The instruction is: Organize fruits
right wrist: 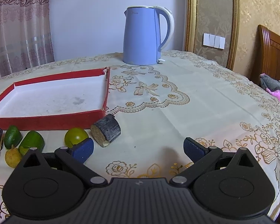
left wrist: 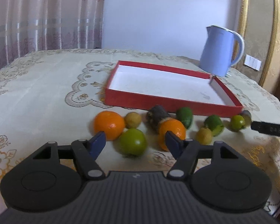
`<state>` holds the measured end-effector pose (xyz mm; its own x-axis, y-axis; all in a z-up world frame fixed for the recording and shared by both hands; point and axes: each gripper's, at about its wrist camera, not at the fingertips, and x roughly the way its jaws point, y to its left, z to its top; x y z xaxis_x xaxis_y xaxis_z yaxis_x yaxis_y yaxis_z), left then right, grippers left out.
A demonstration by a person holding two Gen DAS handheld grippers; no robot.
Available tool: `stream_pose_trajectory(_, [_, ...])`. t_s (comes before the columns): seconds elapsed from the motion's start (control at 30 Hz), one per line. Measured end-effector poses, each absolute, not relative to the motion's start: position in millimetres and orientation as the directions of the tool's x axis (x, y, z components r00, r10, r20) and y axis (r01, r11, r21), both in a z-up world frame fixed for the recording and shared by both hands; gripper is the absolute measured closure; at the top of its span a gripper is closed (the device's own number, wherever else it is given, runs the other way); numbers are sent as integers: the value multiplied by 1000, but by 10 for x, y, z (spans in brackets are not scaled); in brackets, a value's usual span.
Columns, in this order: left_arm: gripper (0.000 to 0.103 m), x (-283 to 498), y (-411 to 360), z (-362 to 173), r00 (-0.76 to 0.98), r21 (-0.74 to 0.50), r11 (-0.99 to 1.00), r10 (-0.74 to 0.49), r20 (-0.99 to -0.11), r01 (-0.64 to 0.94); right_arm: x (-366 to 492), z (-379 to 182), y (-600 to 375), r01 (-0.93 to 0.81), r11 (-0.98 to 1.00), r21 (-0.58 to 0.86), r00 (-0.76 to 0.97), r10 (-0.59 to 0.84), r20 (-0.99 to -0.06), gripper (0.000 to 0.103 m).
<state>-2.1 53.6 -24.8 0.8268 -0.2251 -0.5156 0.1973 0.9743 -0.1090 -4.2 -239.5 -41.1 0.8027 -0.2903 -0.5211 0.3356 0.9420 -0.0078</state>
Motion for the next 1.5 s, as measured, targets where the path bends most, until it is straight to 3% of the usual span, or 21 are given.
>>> stream_pose_trajectory(0.3, [35, 71, 551, -277, 811, -171, 951, -308, -498, 256, -18, -427, -2415, 319, 948, -8, 795, -272, -542, 0])
stream_pose_trajectory(0.43, [35, 5, 595, -320, 814, -145, 952, -305, -494, 269, -48, -426, -2460, 314, 949, -18, 802, -275, -530, 0])
stream_pose_trajectory(0.83, [30, 43, 632, -338, 797, -144, 940, -338, -501, 308, -83, -372, -2384, 129, 991, 41, 858, -91, -506, 1])
stream_pose_trajectory(0.97, [29, 26, 643, -357, 801, -138, 944, -328, -500, 300, -38, -351, -2389, 183, 983, -17, 867, -169, -468, 5])
stream_pose_trajectory(1.03, [29, 44, 660, -357, 800, -148, 944, -328, -502, 294, 41, -372, -2463, 190, 981, -29, 851, -179, -494, 17])
stream_pose_trajectory(1.27, [33, 22, 632, -373, 788, -103, 943, -322, -525, 316, 245, -503, -2580, 92, 995, -30, 831, -93, -548, 31])
stream_pose_trajectory(1.5, [33, 58, 577, -361, 794, -71, 945, -308, -525, 320, 403, -514, -2489, -8, 998, -68, 835, -31, -549, 53])
